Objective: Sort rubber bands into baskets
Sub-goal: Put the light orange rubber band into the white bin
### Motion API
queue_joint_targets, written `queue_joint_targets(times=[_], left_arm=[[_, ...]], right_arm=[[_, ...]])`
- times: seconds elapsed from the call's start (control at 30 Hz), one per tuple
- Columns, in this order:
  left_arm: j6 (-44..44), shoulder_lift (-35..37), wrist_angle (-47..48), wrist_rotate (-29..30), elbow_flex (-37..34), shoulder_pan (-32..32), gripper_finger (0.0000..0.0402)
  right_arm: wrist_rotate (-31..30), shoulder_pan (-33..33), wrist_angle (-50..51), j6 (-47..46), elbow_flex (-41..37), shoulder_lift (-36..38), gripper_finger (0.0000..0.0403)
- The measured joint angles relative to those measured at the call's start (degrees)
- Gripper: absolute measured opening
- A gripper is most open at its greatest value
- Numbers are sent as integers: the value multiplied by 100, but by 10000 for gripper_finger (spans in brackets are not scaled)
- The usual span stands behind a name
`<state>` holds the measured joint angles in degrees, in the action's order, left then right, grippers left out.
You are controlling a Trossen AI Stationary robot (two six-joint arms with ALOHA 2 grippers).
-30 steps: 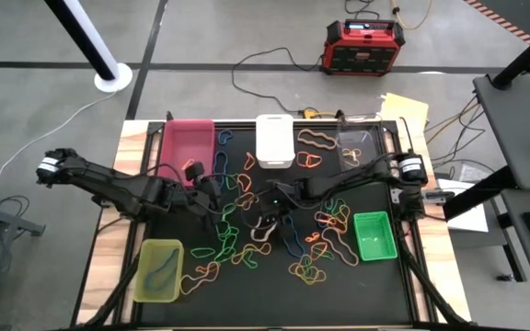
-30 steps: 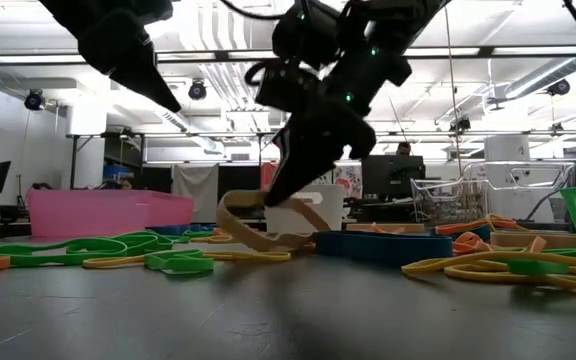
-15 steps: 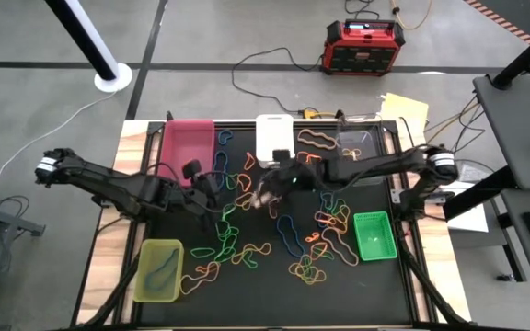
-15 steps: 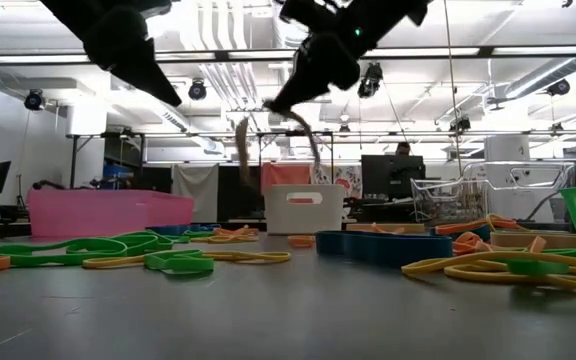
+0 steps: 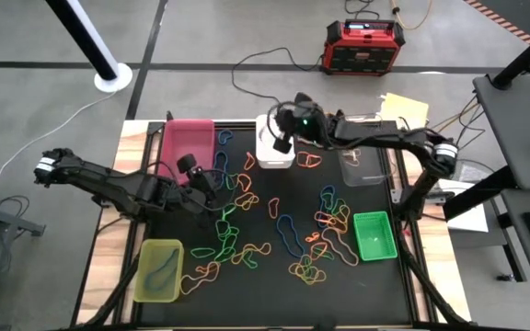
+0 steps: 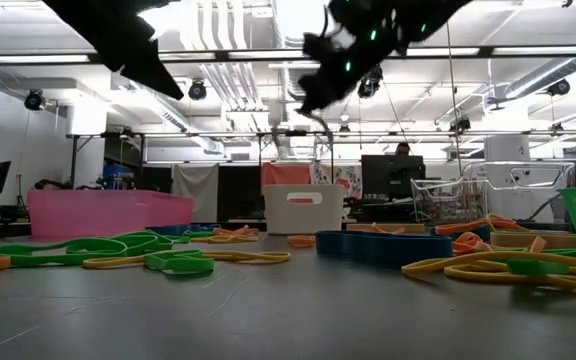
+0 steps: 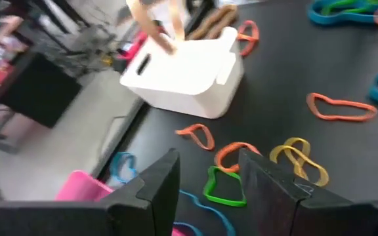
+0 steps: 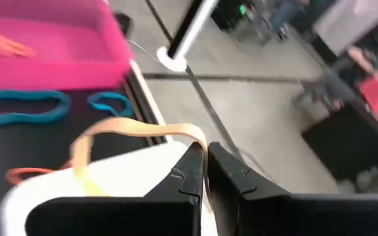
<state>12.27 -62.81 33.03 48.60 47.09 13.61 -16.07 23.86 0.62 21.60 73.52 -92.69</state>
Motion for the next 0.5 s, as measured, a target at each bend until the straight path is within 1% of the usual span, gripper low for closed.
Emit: queue_joint_targets(times=[0.1, 0.2, 0.27, 0.37, 0.43, 0.5], left_arm=[[-77, 13, 2, 87, 0, -32, 141], [-192, 13, 1, 45, 0, -106, 141], [-277, 13, 1, -34, 0, -195, 140], [-422, 13, -11, -441, 0, -375, 134], [-447, 13, -25, -709, 0, -502, 127], [-452, 13, -30, -945, 0, -631, 121]], right_arm=[[9, 330, -135, -315, 6, -299, 9], [26, 513, -204, -658, 36, -573, 9], [211, 587, -226, -830, 53, -725, 9], [564, 638, -212, -1098, 148, -928, 9], [828, 657, -22, -1304, 279, -1032, 12], [904, 657, 229, -1475, 439, -1139, 22]])
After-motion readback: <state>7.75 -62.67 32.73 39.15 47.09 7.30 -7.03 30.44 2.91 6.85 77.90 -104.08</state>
